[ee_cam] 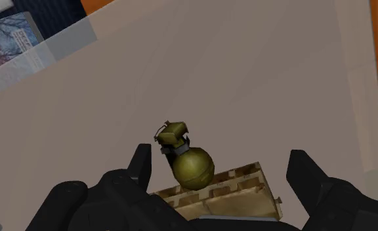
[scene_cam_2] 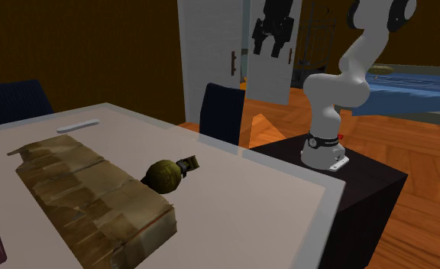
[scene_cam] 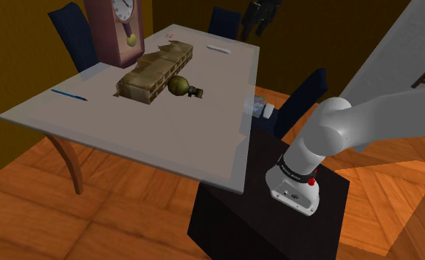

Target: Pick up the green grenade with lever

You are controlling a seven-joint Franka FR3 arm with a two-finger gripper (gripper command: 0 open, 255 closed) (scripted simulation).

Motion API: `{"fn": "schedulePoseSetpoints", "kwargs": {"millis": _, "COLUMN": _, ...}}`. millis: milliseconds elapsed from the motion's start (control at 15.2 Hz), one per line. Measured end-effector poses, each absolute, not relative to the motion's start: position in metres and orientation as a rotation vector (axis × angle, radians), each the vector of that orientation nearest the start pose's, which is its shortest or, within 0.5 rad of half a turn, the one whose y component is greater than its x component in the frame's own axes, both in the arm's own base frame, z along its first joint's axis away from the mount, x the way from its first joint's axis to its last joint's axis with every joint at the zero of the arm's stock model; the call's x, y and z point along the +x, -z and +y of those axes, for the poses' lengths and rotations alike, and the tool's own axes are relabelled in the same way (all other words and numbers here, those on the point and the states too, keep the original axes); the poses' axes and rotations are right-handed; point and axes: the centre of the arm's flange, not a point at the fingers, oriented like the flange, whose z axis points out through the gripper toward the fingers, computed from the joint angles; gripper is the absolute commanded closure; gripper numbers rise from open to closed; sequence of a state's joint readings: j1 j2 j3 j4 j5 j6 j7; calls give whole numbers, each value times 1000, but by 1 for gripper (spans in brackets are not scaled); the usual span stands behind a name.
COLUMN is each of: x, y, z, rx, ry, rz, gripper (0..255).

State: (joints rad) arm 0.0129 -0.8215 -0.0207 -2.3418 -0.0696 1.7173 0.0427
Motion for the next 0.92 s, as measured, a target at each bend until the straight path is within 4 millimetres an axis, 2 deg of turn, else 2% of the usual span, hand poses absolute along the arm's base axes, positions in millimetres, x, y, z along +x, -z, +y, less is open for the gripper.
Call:
{"fn": "schedulePoseSetpoints", "kwargs": {"millis": 132, "x": 315, "y": -617, "z": -11, "rx": -3180, "ry": 315, "rz": 54, "gripper": 0}}
{"fn": "schedulePoseSetpoints", "kwargs": {"millis": 396, "x": 340, "y": -582, "z": -17, "rx": -3210, "ry": 321, "rz": -40, "gripper": 0}}
{"fn": "schedulePoseSetpoints", "kwargs": {"millis": 924, "x": 410, "y": -502, "z": -27, "rx": -3266, "ry": 336, "rz": -261, "gripper": 0}}
